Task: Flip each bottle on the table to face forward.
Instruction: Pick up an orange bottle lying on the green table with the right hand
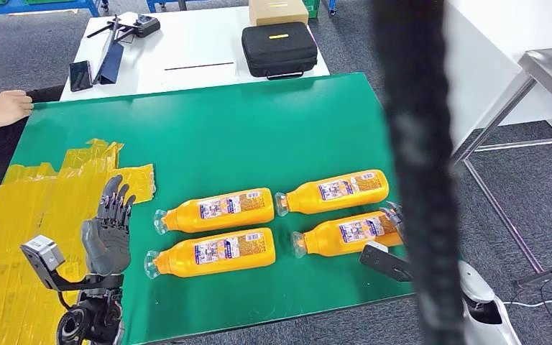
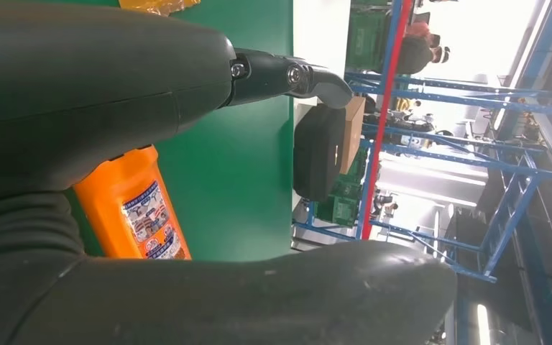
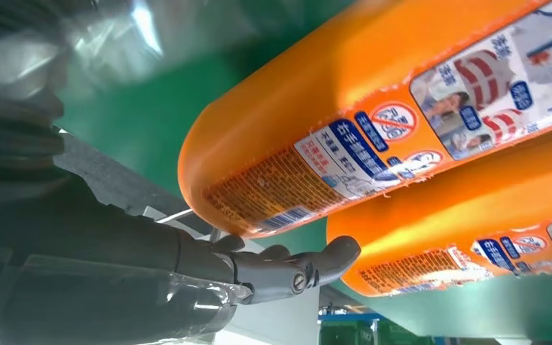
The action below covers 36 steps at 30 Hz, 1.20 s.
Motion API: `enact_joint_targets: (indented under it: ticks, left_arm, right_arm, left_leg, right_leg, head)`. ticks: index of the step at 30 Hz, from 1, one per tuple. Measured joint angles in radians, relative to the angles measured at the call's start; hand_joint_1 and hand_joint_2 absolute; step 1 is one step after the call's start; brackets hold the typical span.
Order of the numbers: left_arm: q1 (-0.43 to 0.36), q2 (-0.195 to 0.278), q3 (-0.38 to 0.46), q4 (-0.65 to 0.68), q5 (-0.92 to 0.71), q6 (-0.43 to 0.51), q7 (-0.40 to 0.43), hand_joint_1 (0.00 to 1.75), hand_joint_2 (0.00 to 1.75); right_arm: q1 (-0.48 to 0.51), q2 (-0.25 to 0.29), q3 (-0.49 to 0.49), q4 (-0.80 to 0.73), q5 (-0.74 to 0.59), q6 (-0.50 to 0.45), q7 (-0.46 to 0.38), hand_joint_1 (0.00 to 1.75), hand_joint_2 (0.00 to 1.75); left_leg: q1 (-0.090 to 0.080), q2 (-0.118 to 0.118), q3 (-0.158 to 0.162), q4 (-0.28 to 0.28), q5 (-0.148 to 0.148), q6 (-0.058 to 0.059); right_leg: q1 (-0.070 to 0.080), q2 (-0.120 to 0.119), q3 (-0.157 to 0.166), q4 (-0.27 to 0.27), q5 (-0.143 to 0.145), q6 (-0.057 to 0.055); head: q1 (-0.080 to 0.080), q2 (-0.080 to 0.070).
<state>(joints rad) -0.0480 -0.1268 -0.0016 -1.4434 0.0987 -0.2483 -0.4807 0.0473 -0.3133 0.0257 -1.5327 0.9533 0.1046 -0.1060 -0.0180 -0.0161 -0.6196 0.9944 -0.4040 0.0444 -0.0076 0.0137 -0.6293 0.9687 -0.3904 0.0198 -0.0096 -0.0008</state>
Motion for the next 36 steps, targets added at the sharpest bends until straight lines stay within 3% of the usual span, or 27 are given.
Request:
enact_joint_targets:
  ticks: [11, 15, 25, 36]
  left_arm:
    - [-0.027, 0.000, -0.013, 0.022, 0.016, 0.000, 0.006, 0.00, 0.00]
    - [-0.033, 0.000, -0.014, 0.033, 0.024, 0.000, 0.006, 0.00, 0.00]
    - [-0.040, 0.003, -0.015, 0.049, 0.048, 0.001, 0.005, 0.00, 0.00]
    - [-0.040, 0.006, -0.019, 0.058, 0.060, -0.002, -0.003, 0.00, 0.00]
  right_arm:
    - [-0.161, -0.006, 0.085, 0.189, 0.025, 0.000, -0.010, 0.05, 1.75]
    - [-0.178, -0.018, 0.115, 0.229, 0.025, 0.005, -0.011, 1.71, 1.75]
    - [-0.233, -0.079, 0.208, 0.289, 0.043, 0.061, -0.019, 1.75, 1.75]
    - [-0.219, -0.145, 0.259, 0.291, 0.037, 0.092, -0.019, 1.75, 1.75]
  left_leg:
    - [0.000, 0.000, 0.002, 0.000, 0.001, 0.001]
    - [0.000, 0.000, 0.002, 0.000, 0.001, 0.001]
    - [0.000, 0.001, 0.008, 0.000, 0.000, 0.000]
    - [0.000, 0.000, 0.012, 0.000, 0.000, 0.001]
  right_leg:
    - [0.000, 0.000, 0.002, 0.000, 0.000, 0.000]
    - [0.000, 0.000, 0.002, 0.000, 0.000, 0.000]
    - [0.000, 0.000, 0.007, 0.000, 0.000, 0.000]
    - [0.000, 0.000, 0.011, -0.001, -0.001, 0.001]
  head:
    - [0.000, 0.000]
    - [0.000, 0.000]
    - [0.000, 0.000]
    - [0.000, 0.000]
